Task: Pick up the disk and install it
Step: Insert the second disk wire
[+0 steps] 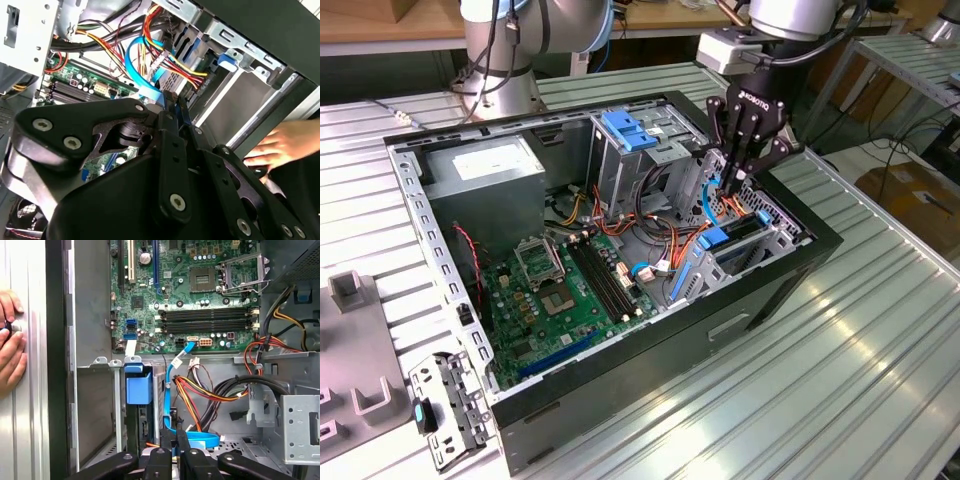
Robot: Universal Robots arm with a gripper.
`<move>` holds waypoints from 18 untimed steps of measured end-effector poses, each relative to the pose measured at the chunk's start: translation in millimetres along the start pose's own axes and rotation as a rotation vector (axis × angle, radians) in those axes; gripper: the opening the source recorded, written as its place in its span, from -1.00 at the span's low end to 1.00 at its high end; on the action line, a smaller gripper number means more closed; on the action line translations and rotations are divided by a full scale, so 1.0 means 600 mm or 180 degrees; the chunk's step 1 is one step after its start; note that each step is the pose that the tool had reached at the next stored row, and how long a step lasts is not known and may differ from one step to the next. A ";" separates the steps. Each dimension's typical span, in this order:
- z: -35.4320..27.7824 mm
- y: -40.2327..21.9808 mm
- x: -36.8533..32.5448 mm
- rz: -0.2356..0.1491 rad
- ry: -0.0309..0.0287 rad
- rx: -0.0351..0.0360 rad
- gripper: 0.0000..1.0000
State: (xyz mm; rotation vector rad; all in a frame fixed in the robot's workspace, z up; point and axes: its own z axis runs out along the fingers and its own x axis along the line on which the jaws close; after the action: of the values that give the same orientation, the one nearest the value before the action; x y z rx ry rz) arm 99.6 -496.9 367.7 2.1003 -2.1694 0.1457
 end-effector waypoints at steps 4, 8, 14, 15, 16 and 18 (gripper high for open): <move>0.000 0.000 0.001 -0.0001 0.0000 0.0000 -0.68; 0.000 0.000 0.001 -0.0003 0.0000 0.0001 -0.68; 0.000 0.000 0.001 -0.0003 0.0000 0.0001 -0.68; 0.000 0.000 0.001 -0.0003 0.0000 0.0001 -0.68; 0.000 0.000 0.001 -0.0004 0.0000 0.0001 -0.68; 0.001 0.005 0.004 -0.0010 0.0000 0.0002 -0.68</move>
State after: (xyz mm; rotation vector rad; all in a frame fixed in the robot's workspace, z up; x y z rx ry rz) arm 96.5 -499.0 367.6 2.1039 -2.1663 0.1459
